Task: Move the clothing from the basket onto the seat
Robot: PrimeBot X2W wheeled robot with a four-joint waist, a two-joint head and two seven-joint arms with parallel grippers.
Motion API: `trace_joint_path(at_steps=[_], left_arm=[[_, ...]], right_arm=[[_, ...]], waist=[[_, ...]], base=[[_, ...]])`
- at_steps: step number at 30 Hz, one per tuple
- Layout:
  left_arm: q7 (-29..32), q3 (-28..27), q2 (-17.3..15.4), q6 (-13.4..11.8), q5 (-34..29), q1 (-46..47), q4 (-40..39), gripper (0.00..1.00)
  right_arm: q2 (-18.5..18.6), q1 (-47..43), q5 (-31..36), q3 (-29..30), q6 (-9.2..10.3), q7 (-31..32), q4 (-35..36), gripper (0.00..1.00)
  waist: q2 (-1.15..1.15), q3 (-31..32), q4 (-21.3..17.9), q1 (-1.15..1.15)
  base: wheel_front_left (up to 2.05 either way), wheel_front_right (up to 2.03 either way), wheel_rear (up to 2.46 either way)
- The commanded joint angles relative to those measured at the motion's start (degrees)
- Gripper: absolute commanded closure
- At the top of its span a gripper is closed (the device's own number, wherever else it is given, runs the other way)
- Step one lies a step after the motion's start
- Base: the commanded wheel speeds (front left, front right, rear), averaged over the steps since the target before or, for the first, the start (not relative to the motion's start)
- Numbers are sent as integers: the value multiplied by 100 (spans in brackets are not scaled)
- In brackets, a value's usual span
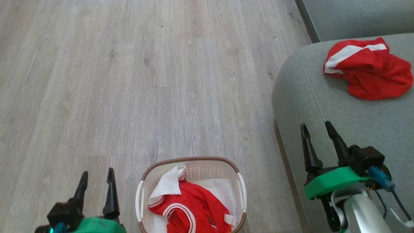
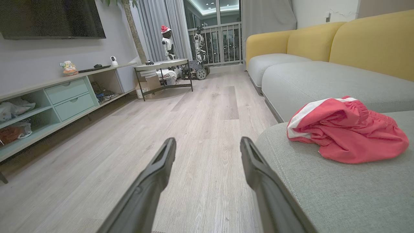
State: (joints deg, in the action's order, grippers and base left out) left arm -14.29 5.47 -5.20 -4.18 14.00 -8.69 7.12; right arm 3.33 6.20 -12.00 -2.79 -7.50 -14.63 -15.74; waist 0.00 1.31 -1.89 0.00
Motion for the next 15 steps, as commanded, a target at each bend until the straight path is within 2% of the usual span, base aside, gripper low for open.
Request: trace_joint_path(at_steps=[1,15], left_arm=[[-71,-259,11,38,-76,171,-154,0],[-71,-413,119,242,-235,207,-12,0]], right_arm=[[-44,81,21,-138,1,-37,226,0],[-45,53,9,-141,1,-37,163,0]], waist=[[0,3,1,0],[0,11,20,0]], base=[[0,0,0],[0,0,0]])
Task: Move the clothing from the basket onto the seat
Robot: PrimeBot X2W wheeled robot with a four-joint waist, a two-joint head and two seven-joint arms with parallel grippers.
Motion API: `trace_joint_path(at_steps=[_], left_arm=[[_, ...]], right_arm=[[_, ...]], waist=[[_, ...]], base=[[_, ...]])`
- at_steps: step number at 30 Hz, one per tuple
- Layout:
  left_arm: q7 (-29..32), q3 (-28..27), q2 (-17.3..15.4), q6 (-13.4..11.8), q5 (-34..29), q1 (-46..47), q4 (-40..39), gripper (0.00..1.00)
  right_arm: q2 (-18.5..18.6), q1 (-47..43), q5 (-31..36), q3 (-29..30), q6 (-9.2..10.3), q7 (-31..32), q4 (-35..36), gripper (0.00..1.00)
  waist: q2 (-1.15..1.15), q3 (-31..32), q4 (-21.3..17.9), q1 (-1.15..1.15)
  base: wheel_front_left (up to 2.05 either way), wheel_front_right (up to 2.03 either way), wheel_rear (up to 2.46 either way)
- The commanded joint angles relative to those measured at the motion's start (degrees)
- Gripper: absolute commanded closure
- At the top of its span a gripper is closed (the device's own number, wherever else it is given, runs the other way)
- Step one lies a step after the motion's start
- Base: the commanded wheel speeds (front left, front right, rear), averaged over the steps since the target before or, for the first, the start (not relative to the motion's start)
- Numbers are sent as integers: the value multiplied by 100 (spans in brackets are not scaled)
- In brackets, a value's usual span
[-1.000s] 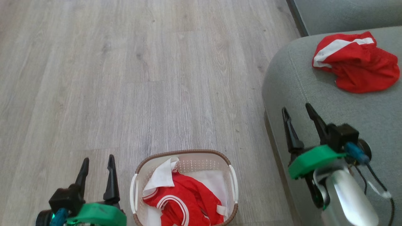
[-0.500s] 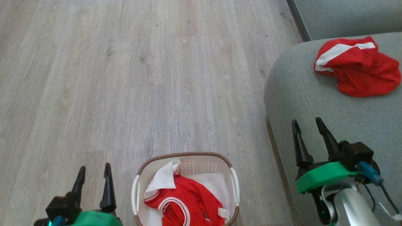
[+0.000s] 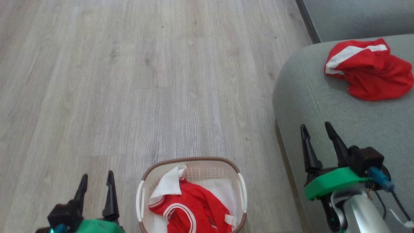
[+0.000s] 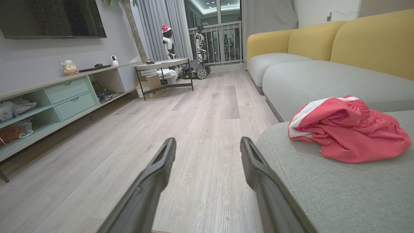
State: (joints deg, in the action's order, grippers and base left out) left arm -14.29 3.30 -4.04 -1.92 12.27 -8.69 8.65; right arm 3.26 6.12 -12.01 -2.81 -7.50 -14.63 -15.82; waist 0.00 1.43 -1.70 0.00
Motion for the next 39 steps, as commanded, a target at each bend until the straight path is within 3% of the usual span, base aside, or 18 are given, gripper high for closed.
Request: trace_joint_path(at_steps=[1,18,27,39], left_arm=[[-71,-204,8,30,-73,208,-155,0],[-71,136,5,420,-497,667,382,0],[-50,895,15,682,-914,1813,1586,0],[32,1775,50,827,-1485,3547,3735,0]], right_arm=[[-37,56,8,-138,1,-37,168,0],[-38,41,64,-7,1,-37,285,0],[-38,469,250,244,1,-37,619,0],[-38,1208,353,294,1,-37,1048,0]], waist=[[0,0,5,0],[0,-380,89,0],[0,-1599,-61,0],[0,-3280,-515,0]], base=[[0,0,0],[0,0,0],[0,0,0],[0,0,0]])
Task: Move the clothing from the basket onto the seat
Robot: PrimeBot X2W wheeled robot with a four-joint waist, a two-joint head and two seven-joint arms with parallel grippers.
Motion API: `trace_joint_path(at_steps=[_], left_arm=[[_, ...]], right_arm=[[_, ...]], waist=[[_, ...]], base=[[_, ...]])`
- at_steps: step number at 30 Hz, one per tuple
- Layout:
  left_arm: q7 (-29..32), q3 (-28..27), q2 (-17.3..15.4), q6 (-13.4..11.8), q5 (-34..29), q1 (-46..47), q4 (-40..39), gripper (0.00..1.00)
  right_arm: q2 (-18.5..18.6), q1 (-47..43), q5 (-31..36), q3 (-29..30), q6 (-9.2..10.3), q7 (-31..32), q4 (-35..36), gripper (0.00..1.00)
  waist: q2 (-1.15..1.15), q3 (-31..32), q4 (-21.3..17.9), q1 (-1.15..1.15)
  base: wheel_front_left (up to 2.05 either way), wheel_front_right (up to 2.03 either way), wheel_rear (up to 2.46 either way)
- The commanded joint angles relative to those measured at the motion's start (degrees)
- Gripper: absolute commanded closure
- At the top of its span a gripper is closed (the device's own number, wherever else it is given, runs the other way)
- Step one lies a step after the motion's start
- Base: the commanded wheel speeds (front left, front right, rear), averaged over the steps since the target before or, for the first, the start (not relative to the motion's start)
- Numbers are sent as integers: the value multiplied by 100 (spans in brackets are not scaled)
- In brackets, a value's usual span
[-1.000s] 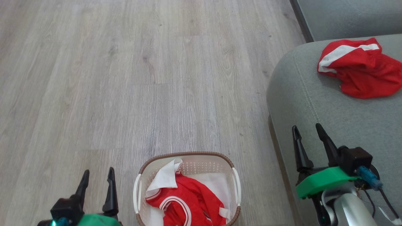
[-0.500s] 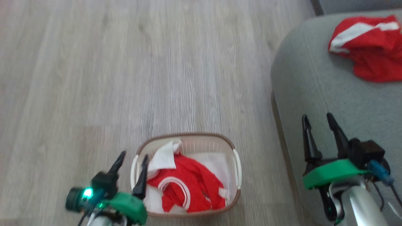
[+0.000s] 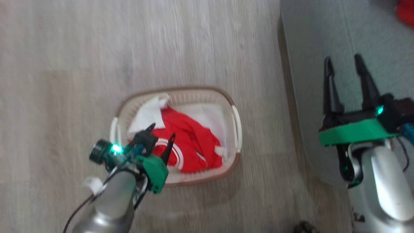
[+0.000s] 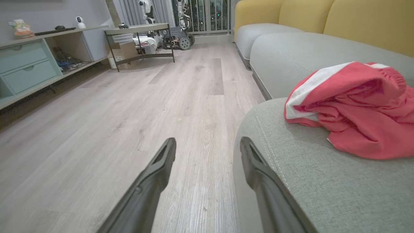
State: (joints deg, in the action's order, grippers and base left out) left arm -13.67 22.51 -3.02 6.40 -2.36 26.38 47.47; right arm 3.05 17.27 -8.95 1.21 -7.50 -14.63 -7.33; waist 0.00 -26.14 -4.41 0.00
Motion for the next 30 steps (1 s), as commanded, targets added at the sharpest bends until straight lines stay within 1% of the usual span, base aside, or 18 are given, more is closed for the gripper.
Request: trace_joint_path(at_steps=[1,4,8,15,18,24,27,30], left_arm=[[-24,-90,-45,3,-43,183,26,0],[36,33,-29,17,-78,583,539,0],[171,195,-45,-23,-235,1022,1235,0],[289,240,-79,-150,-242,1531,2032,0],[329,237,-132,-265,-231,1703,2233,0],[342,200,-226,-640,-193,2020,2404,0],[448,240,-266,-749,-214,2127,2473,0],[550,287,-285,-792,-226,2213,2519,0]], right_arm=[[-17,144,50,-102,1,-37,248,0],[-17,284,52,-105,1,-37,377,0],[-17,494,9,-163,1,-37,525,0],[-17,779,-38,-231,1,-37,739,0],[-17,843,-67,-277,1,-37,778,0],[-17,919,-142,-335,1,-37,825,0],[-17,950,-177,-364,1,-37,840,0],[-17,985,-218,-400,1,-37,849,0]], waist=[[0,-647,-268,0],[0,-1029,-347,0],[0,-1440,-459,0],[0,-1955,-585,0],[0,-2105,-624,0],[0,-2344,-688,0],[0,-2432,-727,0],[0,-2502,-770,0]], base=[[0,0,0],[0,0,0],[0,0,0],[0,0,0],[0,0,0],[0,0,0],[0,0,0],[0,0,0]])
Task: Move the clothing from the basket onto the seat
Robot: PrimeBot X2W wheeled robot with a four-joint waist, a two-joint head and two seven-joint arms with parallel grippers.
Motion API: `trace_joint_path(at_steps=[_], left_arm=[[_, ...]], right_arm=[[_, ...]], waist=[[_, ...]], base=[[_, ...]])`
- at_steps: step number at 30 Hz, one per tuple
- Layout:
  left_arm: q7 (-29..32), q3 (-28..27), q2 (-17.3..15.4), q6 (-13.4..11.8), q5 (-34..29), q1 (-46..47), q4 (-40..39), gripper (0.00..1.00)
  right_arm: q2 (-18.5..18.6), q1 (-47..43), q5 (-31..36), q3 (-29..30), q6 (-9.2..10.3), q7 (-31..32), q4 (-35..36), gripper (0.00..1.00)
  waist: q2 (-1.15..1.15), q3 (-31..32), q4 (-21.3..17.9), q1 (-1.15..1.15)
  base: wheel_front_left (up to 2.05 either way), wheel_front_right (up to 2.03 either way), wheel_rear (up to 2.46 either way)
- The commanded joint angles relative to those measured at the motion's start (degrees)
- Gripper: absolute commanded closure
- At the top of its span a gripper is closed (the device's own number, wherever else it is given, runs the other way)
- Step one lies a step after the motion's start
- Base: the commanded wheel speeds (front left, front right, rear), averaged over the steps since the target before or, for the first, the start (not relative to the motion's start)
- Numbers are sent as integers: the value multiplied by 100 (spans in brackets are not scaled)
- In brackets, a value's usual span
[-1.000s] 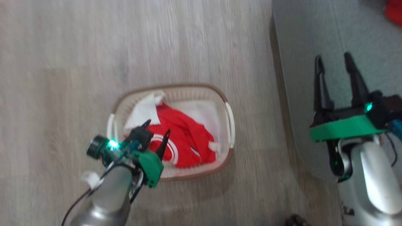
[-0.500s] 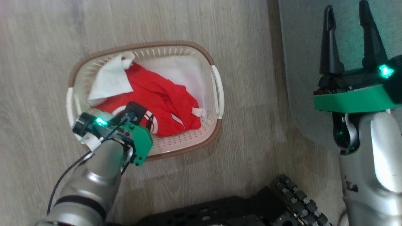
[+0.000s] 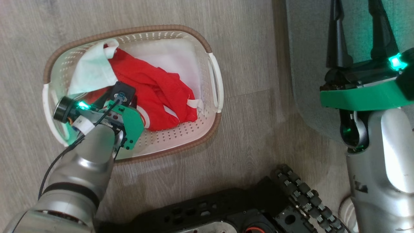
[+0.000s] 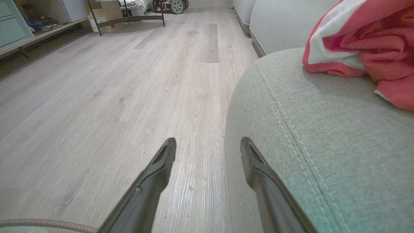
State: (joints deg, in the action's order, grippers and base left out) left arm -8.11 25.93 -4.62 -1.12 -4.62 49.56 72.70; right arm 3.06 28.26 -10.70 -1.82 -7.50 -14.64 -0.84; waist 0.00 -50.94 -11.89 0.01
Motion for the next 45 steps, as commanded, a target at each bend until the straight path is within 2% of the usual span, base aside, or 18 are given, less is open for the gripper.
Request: trace_joint_path(at_steps=[1,3,4,5,6,7,14,23,31,35,45], left_arm=[[26,-38,-124,-48,-3,-82,7,0],[128,-7,-113,-51,-1,-52,31,0],[188,4,-105,-39,8,-45,42,12],[229,12,-98,-36,18,-40,50,52],[253,22,-89,-34,28,-35,57,71],[269,35,-81,-27,34,-31,62,100],[232,114,-28,36,87,-80,83,100],[-321,236,97,199,224,-247,14,100],[-633,349,169,401,537,-474,-492,100],[-671,413,172,488,859,-702,-991,100],[-687,575,173,508,1640,-1270,-2465,100]], right_arm=[[-18,-104,-56,-110,1,-36,202,0],[-18,-87,-77,-129,1,-36,200,0],[-18,-79,-88,-137,1,-36,195,0],[-18,-71,-97,-144,1,-36,191,0],[-18,-64,-105,-151,1,-36,187,0],[-18,-60,-113,-155,1,-36,183,0],[-18,-55,-131,-139,1,-36,96,0],[-18,-152,-91,-70,1,-36,-172,0],[-18,-468,91,14,1,-36,-586,0],[-18,-651,148,33,1,-36,-786,0],[-18,-1307,314,30,1,-36,-1284,0]], waist=[[0,-41,-36,-1],[0,-65,-57,-1],[0,-74,-66,-1],[0,-81,-76,-1],[0,-86,-86,-1],[0,-88,-94,-1],[0,33,-106,-1],[0,669,37,-1],[0,1798,302,-1],[0,2404,371,-1],[0,4074,463,-1]], base=[[0,0,0],[0,0,0],[0,0,0],[0,0,0],[0,0,0],[0,0,0],[0,0,0],[0,0,0],[0,0,0],[0,0,0],[0,0,0]])
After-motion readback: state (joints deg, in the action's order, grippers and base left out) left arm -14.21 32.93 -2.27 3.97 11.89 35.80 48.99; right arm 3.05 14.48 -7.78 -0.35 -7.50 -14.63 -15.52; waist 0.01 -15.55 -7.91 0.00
